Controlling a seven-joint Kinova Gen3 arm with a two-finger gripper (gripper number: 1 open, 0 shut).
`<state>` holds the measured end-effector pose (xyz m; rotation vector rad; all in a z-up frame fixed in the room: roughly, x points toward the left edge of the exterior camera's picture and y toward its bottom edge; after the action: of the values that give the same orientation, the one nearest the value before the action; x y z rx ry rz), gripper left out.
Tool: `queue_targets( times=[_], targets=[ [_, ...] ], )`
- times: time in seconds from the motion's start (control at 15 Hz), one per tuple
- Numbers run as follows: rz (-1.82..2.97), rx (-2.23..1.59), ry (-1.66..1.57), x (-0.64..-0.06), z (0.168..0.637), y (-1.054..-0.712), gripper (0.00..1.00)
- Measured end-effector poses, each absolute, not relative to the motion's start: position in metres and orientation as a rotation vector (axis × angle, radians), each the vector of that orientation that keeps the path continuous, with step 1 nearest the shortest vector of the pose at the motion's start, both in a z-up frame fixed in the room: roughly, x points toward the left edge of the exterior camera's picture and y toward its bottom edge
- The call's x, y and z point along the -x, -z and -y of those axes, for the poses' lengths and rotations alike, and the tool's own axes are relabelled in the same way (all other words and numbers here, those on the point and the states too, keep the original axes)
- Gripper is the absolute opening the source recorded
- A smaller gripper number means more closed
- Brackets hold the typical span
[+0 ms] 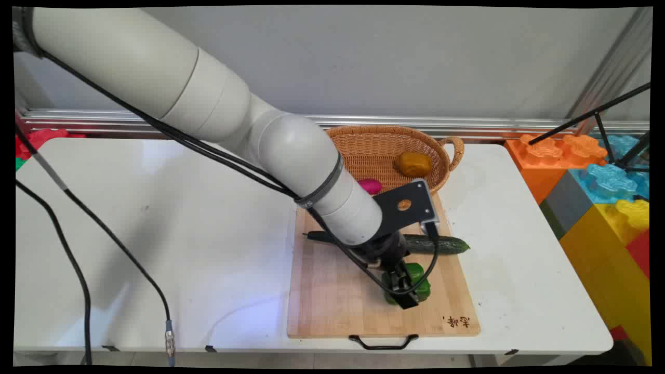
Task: Pick up the potato from the vegetable basket
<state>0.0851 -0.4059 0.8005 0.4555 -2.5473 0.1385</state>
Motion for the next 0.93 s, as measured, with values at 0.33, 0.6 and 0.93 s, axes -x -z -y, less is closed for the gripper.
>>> queue_targets(
  times=[0.33, 0.6, 0.93],
  targets=[
    [2.491, -0.459, -0.204, -0.077, 0.432, -0.836, 1.0],
    [2.462, -0.468, -0.343, -0.086, 0.476, -0.864, 1.0],
    [2.495, -0.437, -0.516, -0.11, 0.54, -0.875, 1.0]
  ],
)
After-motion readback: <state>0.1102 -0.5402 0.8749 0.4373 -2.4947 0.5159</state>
